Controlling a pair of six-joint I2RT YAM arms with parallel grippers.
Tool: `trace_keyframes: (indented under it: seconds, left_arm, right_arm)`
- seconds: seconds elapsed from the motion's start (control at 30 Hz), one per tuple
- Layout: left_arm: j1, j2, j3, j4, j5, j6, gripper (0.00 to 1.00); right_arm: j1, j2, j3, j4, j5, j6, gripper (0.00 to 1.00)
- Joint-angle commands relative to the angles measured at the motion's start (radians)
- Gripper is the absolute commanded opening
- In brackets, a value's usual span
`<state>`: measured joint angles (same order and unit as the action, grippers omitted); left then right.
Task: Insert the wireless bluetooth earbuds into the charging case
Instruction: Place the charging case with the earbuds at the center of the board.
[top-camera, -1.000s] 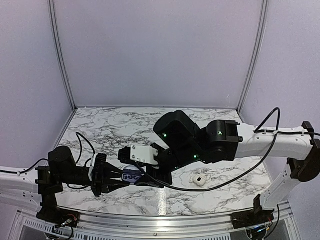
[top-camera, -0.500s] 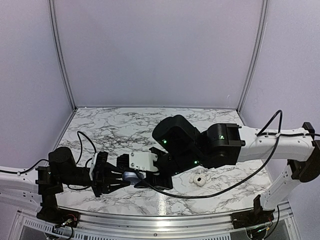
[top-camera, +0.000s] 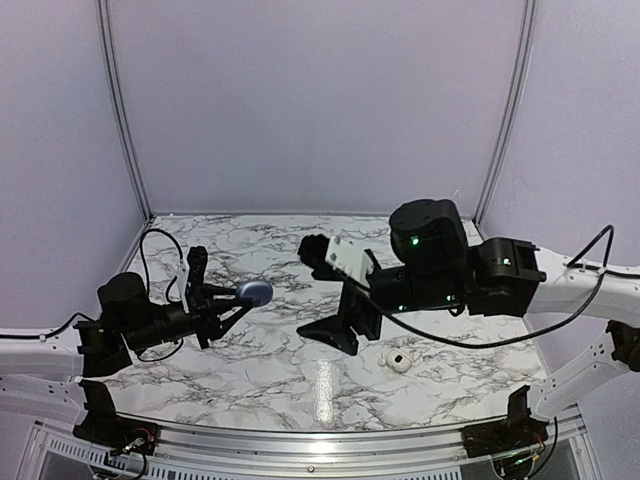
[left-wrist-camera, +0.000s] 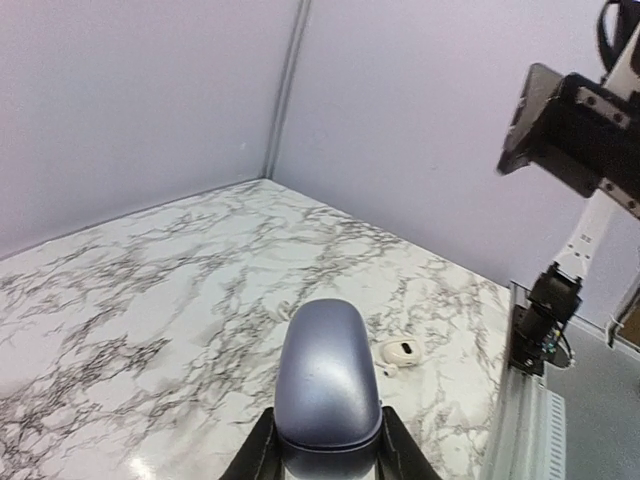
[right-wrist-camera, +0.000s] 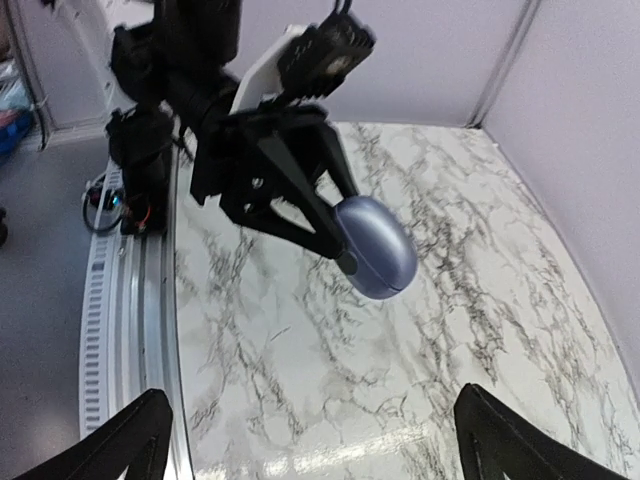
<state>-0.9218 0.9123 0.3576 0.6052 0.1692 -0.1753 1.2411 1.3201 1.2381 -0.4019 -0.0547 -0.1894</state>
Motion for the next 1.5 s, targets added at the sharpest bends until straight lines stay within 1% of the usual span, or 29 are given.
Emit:
trace_keyframes:
  seconds: [0.0, 0.1, 0.23, 0.33, 0.47, 0.53, 0.57, 0.67, 0.7, 0.87, 0.93, 0.97, 1.07, 1.13, 1.2, 1.27, 1.3, 1.33, 1.4, 1.47]
  left_arm:
    - [0.111, 0.082, 0.064, 0.005, -0.093, -0.198, 0.00]
    - [0.206, 0.177, 0.119, -0.049, -0.064, -0.272, 0.00]
    - [0.286, 0.345, 0.194, -0.065, 0.020, -0.306, 0.00]
    - [0.329, 0.505, 0.255, -0.066, 0.079, -0.343, 0.00]
    - [0.358, 0.670, 0.345, -0.068, 0.112, -0.360, 0.00]
    - [0.376, 0.744, 0.388, -0.069, 0.136, -0.372, 0.00]
    - [0.385, 0.776, 0.409, -0.069, 0.150, -0.380, 0.00]
    - [0.415, 0.870, 0.467, -0.069, 0.185, -0.407, 0.00]
    - [0.422, 0.897, 0.482, -0.070, 0.195, -0.414, 0.00]
    - [0.455, 0.996, 0.527, -0.070, 0.229, -0.445, 0.02]
    - [0.473, 1.030, 0.539, -0.070, 0.240, -0.465, 0.02]
    - [0.482, 1.046, 0.543, -0.070, 0.246, -0.475, 0.03]
    - [0.500, 1.083, 0.554, -0.077, 0.256, -0.495, 0.13]
    - [0.508, 1.097, 0.560, -0.090, 0.252, -0.501, 0.15]
    - [0.516, 1.101, 0.567, -0.118, 0.244, -0.501, 0.22]
    - [0.521, 1.088, 0.561, -0.139, 0.229, -0.492, 0.34]
    - [0.525, 1.074, 0.555, -0.155, 0.219, -0.486, 0.47]
    - [0.525, 1.062, 0.549, -0.161, 0.211, -0.480, 0.56]
    - [0.528, 1.033, 0.531, -0.176, 0.195, -0.470, 0.66]
    - [0.535, 1.009, 0.518, -0.195, 0.182, -0.458, 0.74]
  right_arm:
    - [-0.074, -0.062, 0.007, 0.165, 0.078, 0.158, 0.99]
    - [-0.130, -0.068, 0.059, 0.209, 0.135, 0.269, 0.99]
    - [-0.202, -0.039, 0.140, 0.302, 0.099, 0.417, 0.99]
    - [-0.226, -0.006, 0.195, 0.341, 0.093, 0.497, 0.99]
    - [-0.261, -0.001, 0.212, 0.378, 0.093, 0.583, 0.98]
    - [-0.303, -0.002, 0.211, 0.380, 0.066, 0.631, 0.98]
    - [-0.322, -0.002, 0.207, 0.390, 0.023, 0.650, 0.99]
    - [-0.367, 0.004, 0.201, 0.391, -0.041, 0.683, 0.98]
    - [-0.375, 0.007, 0.201, 0.418, -0.056, 0.682, 0.98]
    - [-0.409, 0.014, 0.185, 0.427, -0.101, 0.683, 0.99]
    - [-0.419, -0.001, 0.161, 0.446, -0.129, 0.691, 0.99]
    - [-0.435, -0.014, 0.122, 0.481, -0.155, 0.703, 0.99]
    - [-0.504, -0.051, 0.004, 0.561, -0.243, 0.744, 0.99]
    - [-0.536, -0.069, -0.052, 0.562, -0.266, 0.731, 0.98]
    - [-0.554, -0.085, -0.092, 0.530, -0.269, 0.702, 0.98]
    - [-0.569, -0.099, -0.127, 0.480, -0.260, 0.672, 0.99]
    - [-0.577, -0.104, -0.141, 0.448, -0.258, 0.662, 0.99]
    - [-0.582, -0.108, -0.155, 0.420, -0.257, 0.653, 0.99]
    - [-0.586, -0.124, -0.191, 0.372, -0.242, 0.635, 0.98]
    - [-0.588, -0.136, -0.220, 0.336, -0.236, 0.631, 0.98]
